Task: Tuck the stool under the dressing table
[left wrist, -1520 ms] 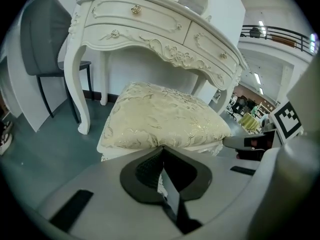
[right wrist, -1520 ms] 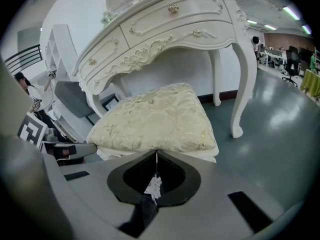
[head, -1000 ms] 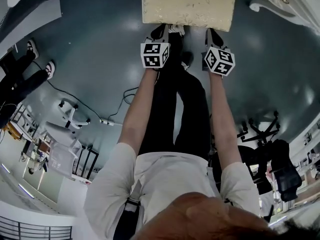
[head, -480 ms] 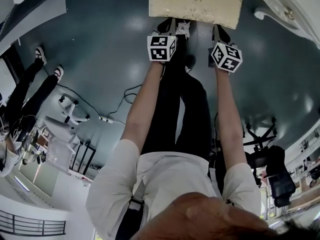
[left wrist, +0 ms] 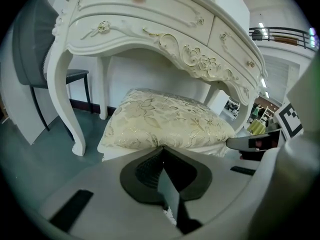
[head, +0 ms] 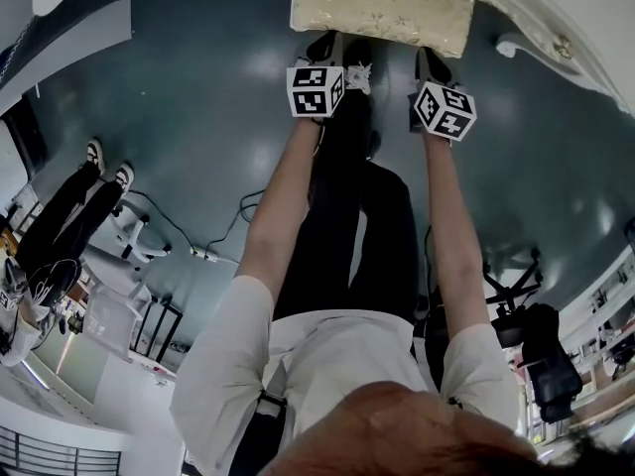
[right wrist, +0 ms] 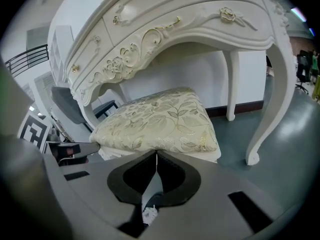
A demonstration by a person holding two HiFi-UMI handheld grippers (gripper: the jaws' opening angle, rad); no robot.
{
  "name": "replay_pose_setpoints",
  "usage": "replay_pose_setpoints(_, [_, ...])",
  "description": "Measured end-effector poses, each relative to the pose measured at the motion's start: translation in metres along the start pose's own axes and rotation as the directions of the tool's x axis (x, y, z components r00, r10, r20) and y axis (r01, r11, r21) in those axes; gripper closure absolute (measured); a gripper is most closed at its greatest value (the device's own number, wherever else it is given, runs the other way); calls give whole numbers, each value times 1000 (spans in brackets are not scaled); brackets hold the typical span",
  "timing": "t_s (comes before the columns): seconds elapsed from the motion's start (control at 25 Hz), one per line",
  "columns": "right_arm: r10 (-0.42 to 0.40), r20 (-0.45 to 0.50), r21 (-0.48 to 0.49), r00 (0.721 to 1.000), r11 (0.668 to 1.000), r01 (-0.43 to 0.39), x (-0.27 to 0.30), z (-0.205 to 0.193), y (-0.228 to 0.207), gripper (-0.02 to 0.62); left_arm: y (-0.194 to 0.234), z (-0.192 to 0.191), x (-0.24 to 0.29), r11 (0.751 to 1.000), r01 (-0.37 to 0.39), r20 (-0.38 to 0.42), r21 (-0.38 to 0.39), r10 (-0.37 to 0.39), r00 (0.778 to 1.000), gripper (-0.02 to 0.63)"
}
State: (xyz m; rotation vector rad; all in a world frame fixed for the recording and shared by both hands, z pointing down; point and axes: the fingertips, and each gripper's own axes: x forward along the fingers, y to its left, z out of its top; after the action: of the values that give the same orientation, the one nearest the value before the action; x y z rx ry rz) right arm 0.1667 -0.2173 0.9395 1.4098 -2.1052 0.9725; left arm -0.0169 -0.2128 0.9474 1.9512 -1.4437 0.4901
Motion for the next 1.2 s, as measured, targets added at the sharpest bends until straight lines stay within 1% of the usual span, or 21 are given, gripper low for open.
replay_pose_setpoints(0.32, [10,4,-19,1000,1000,-10,21,23,-3,551,12,27,24,1000,-18,34,-2,18,999,592])
replay_pose_setpoints(0.36, [7,5,-17,1000,1000,-7,22,26,-3,551,10,30,25,1000,-14,36,-3,14,999,592])
replay_pose_setpoints(0.44, [6,17,-7,1000,1000,-6,18,32,1,551,-2,27,26,1000,18,29,11,-18,999,592])
replay_pose_setpoints(0.56, [15,54,21,998,1000,-16,0,36,6,551,-31,10,34,996,58,-1,66,-58,998,591])
replay_pose_setpoints(0.68, [13,94,46,996,999,-17,-34,38,4,551,-55,5,51,996,63,1,55,-63,998,591])
replay_pose_setpoints(0.8, [13,118,61,993,998,-20,-65,33,9,551,-68,8,63,995,85,10,56,-86,996,591])
replay_pose_setpoints(0.92, [2,117,63,993,998,-10,-93,24,11,551,-72,4,69,992,91,-3,92,-91,996,592])
replay_pose_setpoints(1.04, [-5,105,52,994,999,0,-109,19,8,551,-65,3,75,989,97,-31,115,-95,995,592])
replay_pose_setpoints(1.12, [-13,95,44,995,999,9,-113,16,5,551,-61,3,82,988,102,-53,115,-97,994,592])
replay_pose_setpoints(1.2, [-22,90,44,996,999,19,-116,15,1,551,-62,6,88,988,105,-45,112,-101,994,592])
